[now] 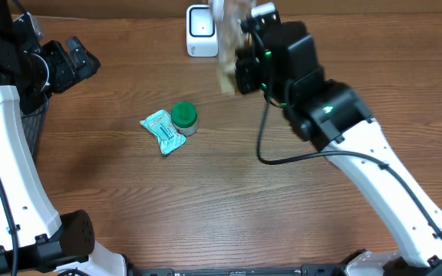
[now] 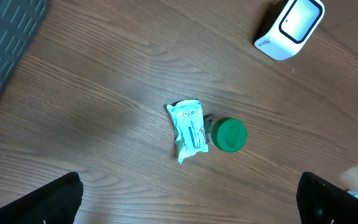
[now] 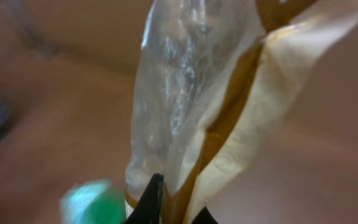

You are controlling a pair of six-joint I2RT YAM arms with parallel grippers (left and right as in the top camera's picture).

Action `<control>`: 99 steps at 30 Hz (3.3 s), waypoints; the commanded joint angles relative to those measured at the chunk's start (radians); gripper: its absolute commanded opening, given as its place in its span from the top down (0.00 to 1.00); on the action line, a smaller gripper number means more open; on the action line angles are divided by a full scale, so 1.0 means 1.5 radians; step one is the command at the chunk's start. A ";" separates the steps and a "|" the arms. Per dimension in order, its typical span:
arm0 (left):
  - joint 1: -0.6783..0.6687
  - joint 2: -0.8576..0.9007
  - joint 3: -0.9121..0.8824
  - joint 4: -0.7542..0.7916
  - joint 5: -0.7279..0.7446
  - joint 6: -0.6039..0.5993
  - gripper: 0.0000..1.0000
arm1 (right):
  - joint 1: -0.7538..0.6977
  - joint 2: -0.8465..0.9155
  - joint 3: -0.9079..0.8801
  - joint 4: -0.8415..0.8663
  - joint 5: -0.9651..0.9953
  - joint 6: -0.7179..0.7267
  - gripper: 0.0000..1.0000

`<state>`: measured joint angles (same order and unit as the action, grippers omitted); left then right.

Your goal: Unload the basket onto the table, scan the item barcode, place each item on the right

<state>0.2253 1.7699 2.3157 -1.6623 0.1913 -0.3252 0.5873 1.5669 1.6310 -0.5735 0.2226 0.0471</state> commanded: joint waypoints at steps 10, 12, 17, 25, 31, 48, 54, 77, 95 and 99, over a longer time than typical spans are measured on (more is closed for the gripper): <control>0.002 0.006 0.002 -0.001 0.006 0.010 0.00 | 0.022 0.254 0.013 0.469 0.318 -0.497 0.96; 0.002 0.006 0.002 -0.001 0.005 0.010 0.00 | 0.022 0.299 0.013 0.562 0.317 -0.562 0.96; 0.002 0.006 0.002 -0.002 0.006 0.010 0.00 | 0.020 0.400 0.013 0.702 0.311 -0.695 0.96; 0.002 0.006 0.002 -0.001 0.006 0.010 0.00 | 0.004 0.512 0.013 0.709 0.310 -0.700 0.96; 0.002 0.006 0.002 -0.001 0.006 0.010 0.00 | -0.002 0.550 0.013 0.726 0.309 -0.700 0.96; 0.002 0.006 0.002 -0.001 0.006 0.010 0.00 | -0.031 0.555 0.013 0.741 0.274 -0.735 0.96; 0.002 0.006 0.002 -0.001 0.006 0.010 0.01 | -0.031 0.555 0.013 0.759 0.270 -0.735 0.96; 0.002 0.006 0.002 -0.001 0.006 0.010 0.00 | -0.010 0.155 0.013 0.456 0.293 -0.336 0.96; 0.001 0.006 0.002 -0.002 0.006 0.010 0.01 | -0.462 -0.228 0.013 -0.273 -0.473 0.248 0.96; 0.001 0.006 0.002 -0.001 0.006 0.010 0.00 | -0.591 -0.201 -0.001 -0.342 -0.500 0.226 0.96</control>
<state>0.2249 1.7699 2.3157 -1.6615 0.1944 -0.3248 -0.2073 1.2392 1.6459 -1.0653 -0.4164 0.3775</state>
